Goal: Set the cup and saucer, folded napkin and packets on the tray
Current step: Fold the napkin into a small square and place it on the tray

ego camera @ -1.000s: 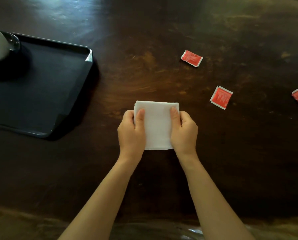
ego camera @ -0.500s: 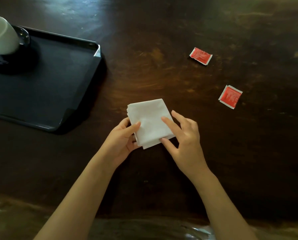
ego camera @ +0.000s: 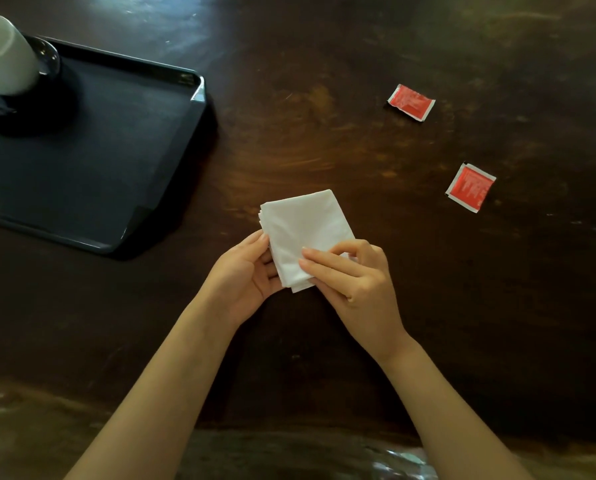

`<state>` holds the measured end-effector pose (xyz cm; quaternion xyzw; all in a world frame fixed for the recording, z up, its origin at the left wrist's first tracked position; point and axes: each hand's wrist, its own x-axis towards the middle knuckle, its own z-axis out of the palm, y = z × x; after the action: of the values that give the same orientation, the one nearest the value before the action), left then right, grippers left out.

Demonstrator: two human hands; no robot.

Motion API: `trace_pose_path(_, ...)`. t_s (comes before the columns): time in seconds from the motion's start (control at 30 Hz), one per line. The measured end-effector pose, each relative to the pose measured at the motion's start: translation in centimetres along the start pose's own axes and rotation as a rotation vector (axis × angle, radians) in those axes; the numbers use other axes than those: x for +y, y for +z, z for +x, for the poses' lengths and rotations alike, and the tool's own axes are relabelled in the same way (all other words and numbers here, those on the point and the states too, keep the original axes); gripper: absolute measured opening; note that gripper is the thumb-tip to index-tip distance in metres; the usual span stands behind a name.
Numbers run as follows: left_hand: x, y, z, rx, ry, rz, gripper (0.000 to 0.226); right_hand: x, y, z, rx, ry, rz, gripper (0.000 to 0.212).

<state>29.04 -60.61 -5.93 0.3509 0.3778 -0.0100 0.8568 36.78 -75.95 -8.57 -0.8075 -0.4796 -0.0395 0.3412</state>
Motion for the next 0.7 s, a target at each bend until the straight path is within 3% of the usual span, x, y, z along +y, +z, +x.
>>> trace_pose_path(0.23, 0.1, 0.8, -0.2, 0.060, -0.006, 0.009, 0.038, 0.2, 0.1, -0.8, -0.010, 0.003, 0.003, 0.026)
trace_pose_path(0.33, -0.3, 2.0, -0.6, 0.168, 0.088, 0.128, 0.037, -0.1, -0.1, -0.9, -0.039, 0.022, 0.044, 0.028)
trace_pose_path(0.4, -0.6, 2.9, -0.7, 0.220, 0.181, 0.210, 0.034, -0.7, -0.9, -0.3, 0.035, 0.173, 0.124, 0.031)
trace_pose_path(0.47, -0.3, 3.6, -1.2, 0.218, 0.219, 0.207, 0.028, -1.4, -1.9, 1.2, 0.175, 0.460, 0.168, 0.038)
trace_pose_path(0.5, 0.0, 3.8, -1.6, 0.192, 0.227, 0.179, 0.023, -1.8, -2.5, 2.2, 0.188, 0.606, 0.207, 0.043)
trace_pose_path(0.57, 0.9, 3.8, -2.8, 0.117, 0.241, 0.103, 0.017, -2.4, -3.1, 4.2, 0.060, 0.795, 0.437, 0.045)
trace_pose_path(0.63, 2.2, 3.2, -3.9, 0.108, 0.281, 0.057, 0.016, -3.5, -3.3, 5.7, -0.010, 0.760, 0.630, 0.027)
trace_pose_path(0.7, 3.9, 2.5, -4.9, 0.190, 0.326, 0.050, 0.018, -5.5, -3.2, 6.9, -0.011, 0.626, 0.630, 0.014)
